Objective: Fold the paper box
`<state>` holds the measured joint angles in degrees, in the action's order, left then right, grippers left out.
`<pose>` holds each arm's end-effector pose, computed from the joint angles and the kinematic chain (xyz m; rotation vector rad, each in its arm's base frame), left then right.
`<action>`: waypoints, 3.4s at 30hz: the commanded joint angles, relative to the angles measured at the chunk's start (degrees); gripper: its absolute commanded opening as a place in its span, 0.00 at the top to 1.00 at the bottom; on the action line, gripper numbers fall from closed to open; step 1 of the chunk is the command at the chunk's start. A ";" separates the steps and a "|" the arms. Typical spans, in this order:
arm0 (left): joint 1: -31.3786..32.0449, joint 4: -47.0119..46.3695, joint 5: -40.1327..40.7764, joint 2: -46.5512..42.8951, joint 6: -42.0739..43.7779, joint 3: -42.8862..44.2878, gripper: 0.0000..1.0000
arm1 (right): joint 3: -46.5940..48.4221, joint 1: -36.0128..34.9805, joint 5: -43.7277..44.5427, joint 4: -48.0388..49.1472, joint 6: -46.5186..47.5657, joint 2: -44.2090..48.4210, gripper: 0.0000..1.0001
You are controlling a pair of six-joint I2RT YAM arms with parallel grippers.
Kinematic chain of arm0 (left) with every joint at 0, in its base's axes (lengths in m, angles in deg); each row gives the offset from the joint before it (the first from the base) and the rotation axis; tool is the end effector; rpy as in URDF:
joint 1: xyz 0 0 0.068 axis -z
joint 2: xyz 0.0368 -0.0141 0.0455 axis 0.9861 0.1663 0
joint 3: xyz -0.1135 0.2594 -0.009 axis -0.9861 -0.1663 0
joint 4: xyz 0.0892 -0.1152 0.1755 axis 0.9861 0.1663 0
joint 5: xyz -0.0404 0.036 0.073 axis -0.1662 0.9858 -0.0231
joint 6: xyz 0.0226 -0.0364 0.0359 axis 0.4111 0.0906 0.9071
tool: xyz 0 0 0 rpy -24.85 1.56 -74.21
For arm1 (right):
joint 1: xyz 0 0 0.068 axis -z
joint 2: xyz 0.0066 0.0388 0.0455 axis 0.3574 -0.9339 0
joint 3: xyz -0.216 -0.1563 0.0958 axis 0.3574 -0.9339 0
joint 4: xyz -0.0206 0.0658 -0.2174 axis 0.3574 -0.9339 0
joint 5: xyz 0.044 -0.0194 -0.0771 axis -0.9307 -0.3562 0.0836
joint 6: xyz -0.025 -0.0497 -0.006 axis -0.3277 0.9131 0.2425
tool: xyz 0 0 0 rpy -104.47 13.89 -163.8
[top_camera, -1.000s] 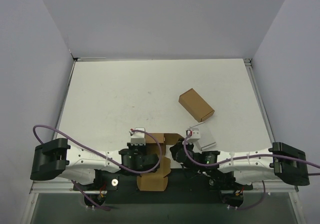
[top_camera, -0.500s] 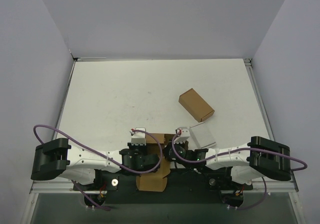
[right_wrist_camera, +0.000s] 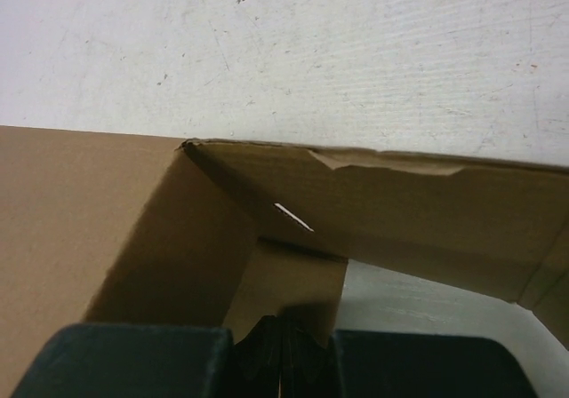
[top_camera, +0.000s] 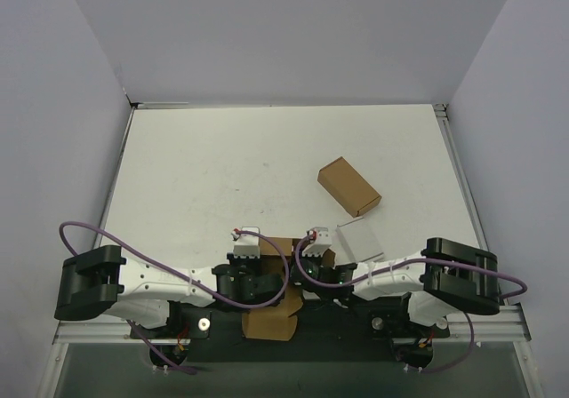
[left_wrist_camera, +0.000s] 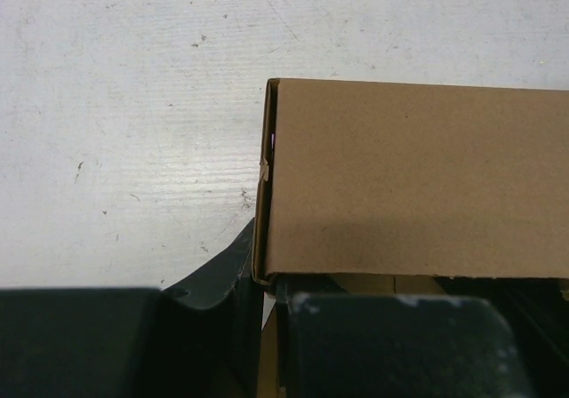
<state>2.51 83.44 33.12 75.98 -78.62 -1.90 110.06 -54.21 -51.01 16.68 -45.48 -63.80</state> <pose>0.0542 -0.1703 0.2004 0.0002 2.0941 -0.1058 0.0784 0.2326 0.1822 0.0702 2.2372 0.9922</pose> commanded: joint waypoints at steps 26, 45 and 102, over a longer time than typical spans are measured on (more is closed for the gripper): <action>0.03 5.07 -1.72 -7.13 1.98 -1.50 1.00 | 6.59 16.59 -5.89 -38.56 25.63 43.08 0.56; -1.11 6.48 -3.13 -4.15 -0.04 0.61 1.00 | -8.44 29.63 -35.80 -13.32 25.82 32.78 0.64; -1.29 -6.00 -6.73 -4.93 8.92 -1.76 1.00 | -7.04 15.83 -36.25 14.90 41.02 15.39 0.33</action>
<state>1.15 82.74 30.17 73.09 -70.43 -2.65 103.59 -37.86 -93.43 25.20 -7.58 -48.78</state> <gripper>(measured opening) 0.161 0.664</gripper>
